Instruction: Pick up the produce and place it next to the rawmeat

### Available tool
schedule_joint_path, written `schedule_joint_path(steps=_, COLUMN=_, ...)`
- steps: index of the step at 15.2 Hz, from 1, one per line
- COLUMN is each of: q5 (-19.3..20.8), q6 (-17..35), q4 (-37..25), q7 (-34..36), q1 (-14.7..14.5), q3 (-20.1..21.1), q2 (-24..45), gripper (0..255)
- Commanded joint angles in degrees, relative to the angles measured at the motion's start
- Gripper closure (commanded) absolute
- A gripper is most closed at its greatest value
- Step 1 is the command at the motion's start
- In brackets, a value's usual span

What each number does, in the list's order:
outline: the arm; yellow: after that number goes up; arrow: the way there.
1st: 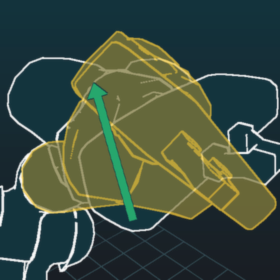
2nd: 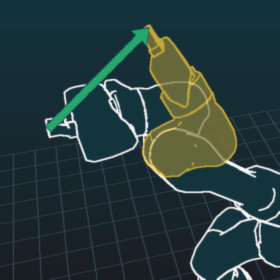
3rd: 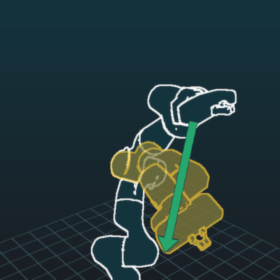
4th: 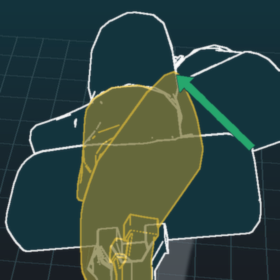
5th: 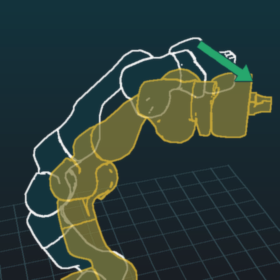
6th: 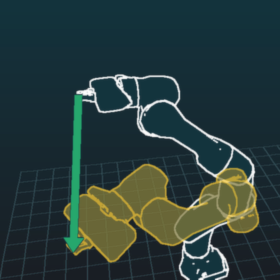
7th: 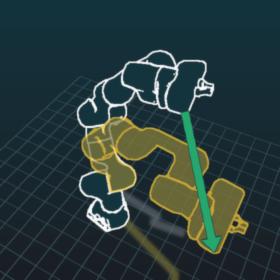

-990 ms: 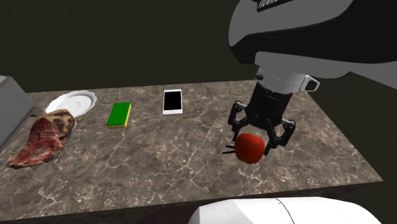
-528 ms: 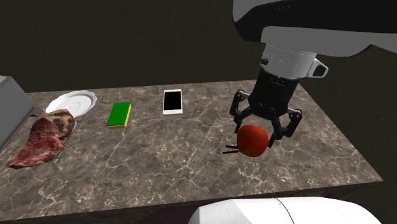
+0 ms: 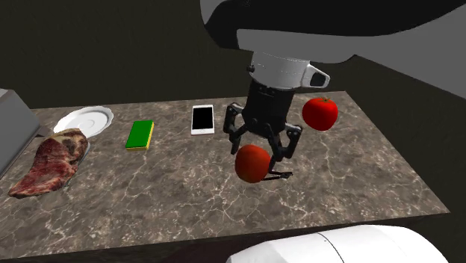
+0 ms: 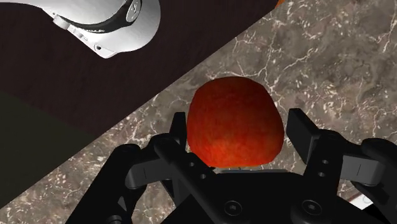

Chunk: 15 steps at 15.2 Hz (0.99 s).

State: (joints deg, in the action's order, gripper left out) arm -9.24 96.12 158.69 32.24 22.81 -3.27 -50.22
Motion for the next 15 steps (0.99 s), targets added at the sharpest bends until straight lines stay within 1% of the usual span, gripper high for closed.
schedule_joint_path(steps=1, q5=-2.98, q6=1.05, q4=0.28, q7=2.88, q1=-1.99, q3=2.71, q2=0.15, gripper=255)
schedule_joint_path(steps=8, q5=-12.28, q6=6.33, q4=-2.92, q7=12.10, q1=-8.62, q3=12.17, q2=6.11, gripper=255)
schedule_joint_path(steps=12, q5=-16.28, q6=9.74, q4=-6.40, q7=16.92, q1=-11.35, q3=17.25, q2=11.31, gripper=255)
schedule_joint_path(steps=15, q5=-18.45, q6=12.27, q4=-9.72, q7=20.42, q1=-12.77, q3=20.93, q2=15.78, gripper=255)
